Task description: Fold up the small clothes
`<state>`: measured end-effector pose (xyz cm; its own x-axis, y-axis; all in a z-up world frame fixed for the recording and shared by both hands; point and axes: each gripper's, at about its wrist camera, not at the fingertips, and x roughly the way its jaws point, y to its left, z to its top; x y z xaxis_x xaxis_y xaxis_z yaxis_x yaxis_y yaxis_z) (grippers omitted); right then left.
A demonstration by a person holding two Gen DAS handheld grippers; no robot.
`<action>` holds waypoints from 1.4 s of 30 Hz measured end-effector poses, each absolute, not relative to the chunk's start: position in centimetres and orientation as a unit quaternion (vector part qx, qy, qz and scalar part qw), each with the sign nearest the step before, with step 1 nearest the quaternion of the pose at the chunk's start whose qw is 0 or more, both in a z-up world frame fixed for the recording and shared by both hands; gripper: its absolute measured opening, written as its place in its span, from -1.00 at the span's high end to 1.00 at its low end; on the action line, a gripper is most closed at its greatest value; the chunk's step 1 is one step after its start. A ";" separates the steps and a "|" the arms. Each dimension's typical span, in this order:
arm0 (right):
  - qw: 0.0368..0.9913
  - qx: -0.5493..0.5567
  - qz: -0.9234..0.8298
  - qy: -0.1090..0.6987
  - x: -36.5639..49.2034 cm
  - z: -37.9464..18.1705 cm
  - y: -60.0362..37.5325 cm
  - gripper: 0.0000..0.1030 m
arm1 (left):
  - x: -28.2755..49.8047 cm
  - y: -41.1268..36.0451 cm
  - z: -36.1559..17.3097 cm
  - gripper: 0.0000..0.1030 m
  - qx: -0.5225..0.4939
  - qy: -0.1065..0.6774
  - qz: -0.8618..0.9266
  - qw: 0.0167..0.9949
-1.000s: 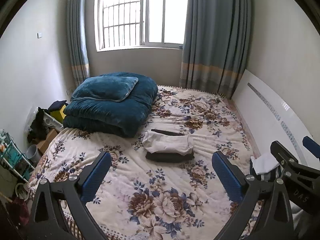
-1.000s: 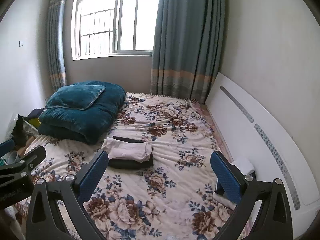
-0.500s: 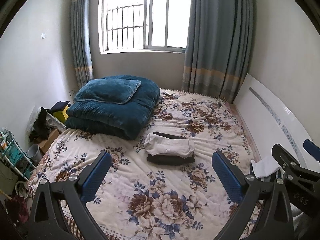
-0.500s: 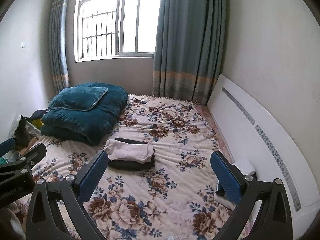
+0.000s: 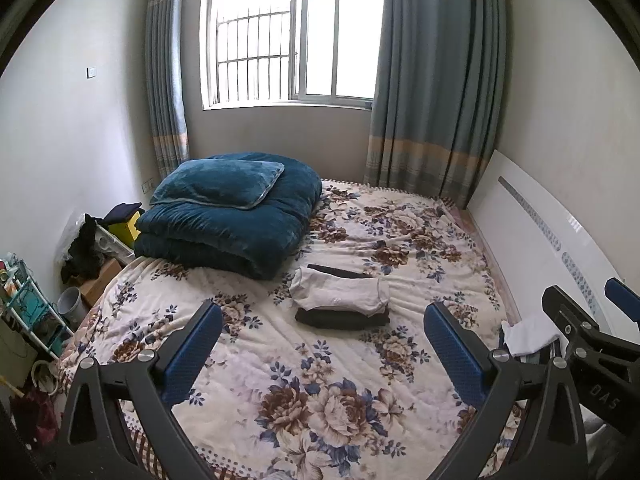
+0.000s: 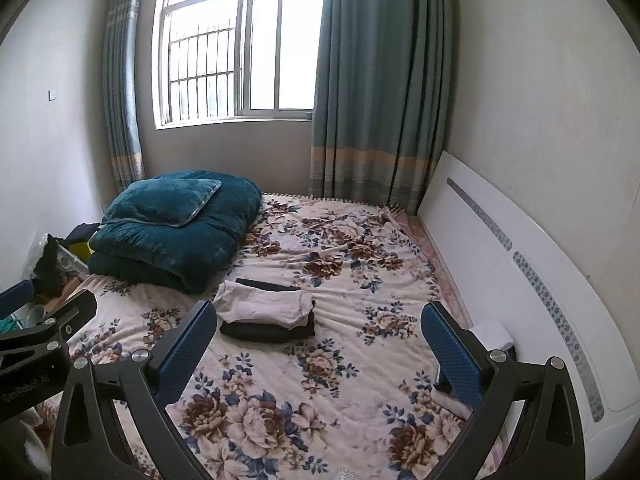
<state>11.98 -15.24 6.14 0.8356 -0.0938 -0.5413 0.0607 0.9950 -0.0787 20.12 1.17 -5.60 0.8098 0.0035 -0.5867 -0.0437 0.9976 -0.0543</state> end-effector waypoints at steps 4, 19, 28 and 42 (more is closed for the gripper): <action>0.957 -0.028 -0.038 0.285 11.8 6.0 -15.1 -1.00 | 19.8 1.3 -5.4 -1.00 -0.030 0.307 0.014 0.951; 0.957 -0.024 -0.030 0.286 11.0 5.5 -14.7 -1.00 | 18.6 1.9 -4.9 -1.00 -0.029 0.308 0.022 0.951; 0.958 -0.023 -0.027 0.284 10.5 5.5 -14.3 -1.00 | 18.2 2.1 -4.9 -1.00 -0.028 0.308 0.024 0.951; 0.958 -0.022 -0.026 0.283 9.7 5.7 -13.7 -1.00 | 17.3 2.3 -4.9 -1.00 -0.029 0.306 0.027 0.951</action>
